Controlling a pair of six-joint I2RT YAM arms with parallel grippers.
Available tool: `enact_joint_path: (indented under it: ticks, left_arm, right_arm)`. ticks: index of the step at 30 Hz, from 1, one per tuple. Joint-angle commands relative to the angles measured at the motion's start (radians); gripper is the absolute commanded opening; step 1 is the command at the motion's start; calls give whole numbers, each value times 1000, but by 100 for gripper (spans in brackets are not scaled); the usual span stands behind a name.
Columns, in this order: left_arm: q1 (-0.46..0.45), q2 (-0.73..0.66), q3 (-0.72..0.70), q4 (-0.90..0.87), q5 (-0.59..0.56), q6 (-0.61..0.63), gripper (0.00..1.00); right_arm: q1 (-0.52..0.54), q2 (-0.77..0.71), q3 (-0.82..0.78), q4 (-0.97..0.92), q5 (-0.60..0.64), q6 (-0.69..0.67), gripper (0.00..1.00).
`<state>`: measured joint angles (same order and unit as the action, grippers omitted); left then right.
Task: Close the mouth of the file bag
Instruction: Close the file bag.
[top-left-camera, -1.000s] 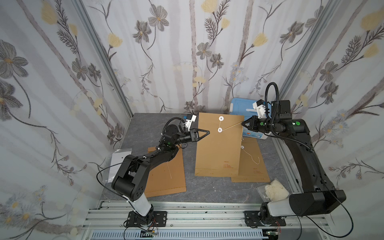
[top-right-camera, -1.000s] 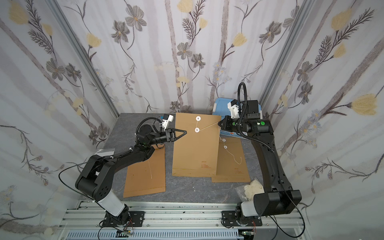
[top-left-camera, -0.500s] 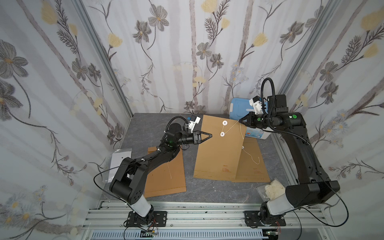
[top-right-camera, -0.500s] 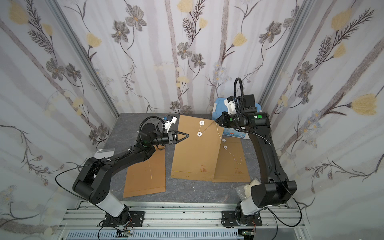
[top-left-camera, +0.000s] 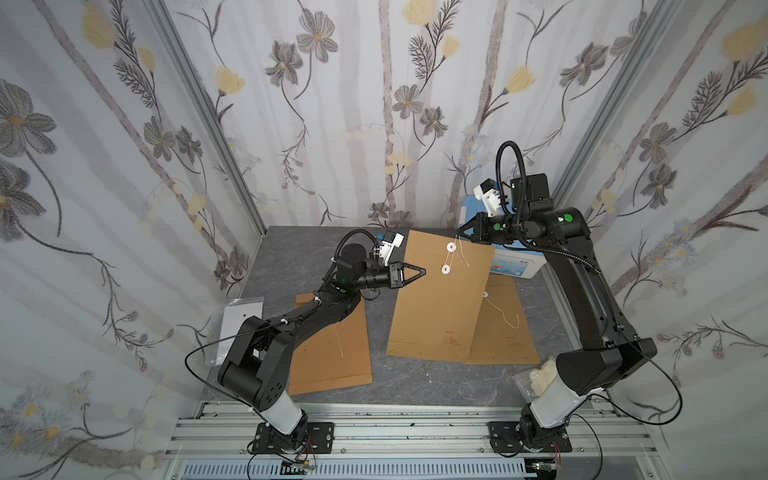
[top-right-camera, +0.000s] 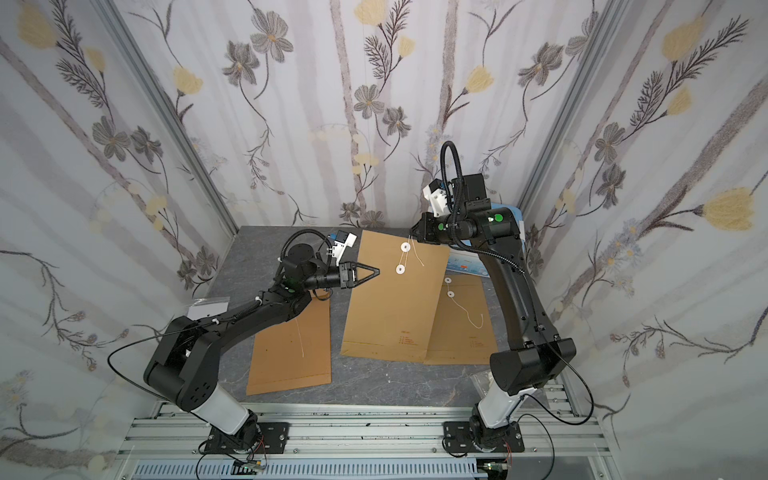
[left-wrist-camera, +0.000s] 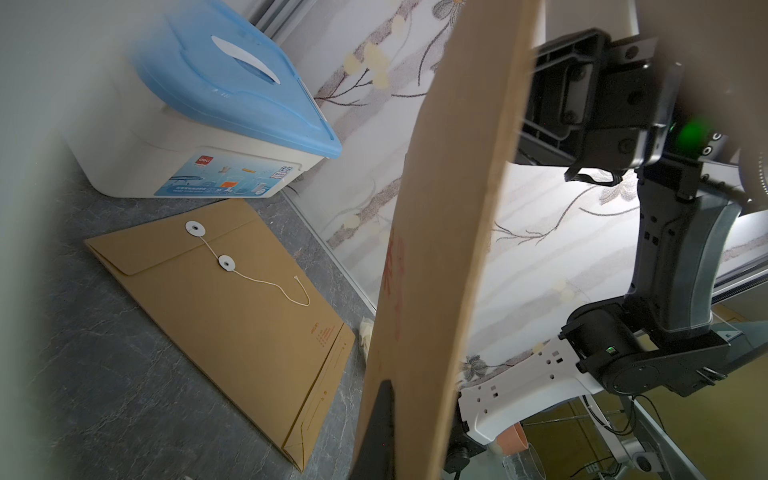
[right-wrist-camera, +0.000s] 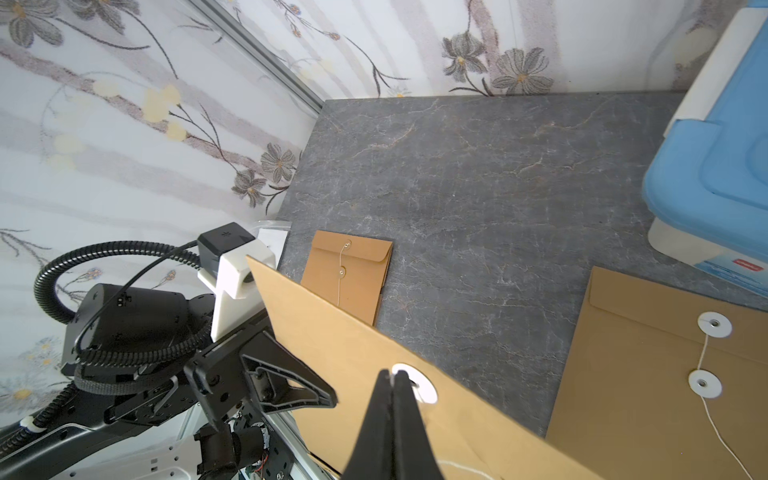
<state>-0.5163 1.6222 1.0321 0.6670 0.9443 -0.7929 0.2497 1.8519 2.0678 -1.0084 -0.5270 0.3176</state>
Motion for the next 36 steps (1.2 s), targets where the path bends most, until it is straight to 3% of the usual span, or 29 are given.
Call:
enact_joint_path:
  ticks: [1, 23, 36]
  left_arm:
    - [-2, 4, 14, 11, 6, 6, 0]
    - [-19, 18, 30, -2, -44, 3, 0]
    - [-17, 24, 9, 80, -84, -51, 0]
  right_arm:
    - [19, 24, 35, -4, 8, 7, 0]
    - [181, 87, 70, -2, 24, 44, 0]
    - [231, -12, -186, 182, 12, 135, 0]
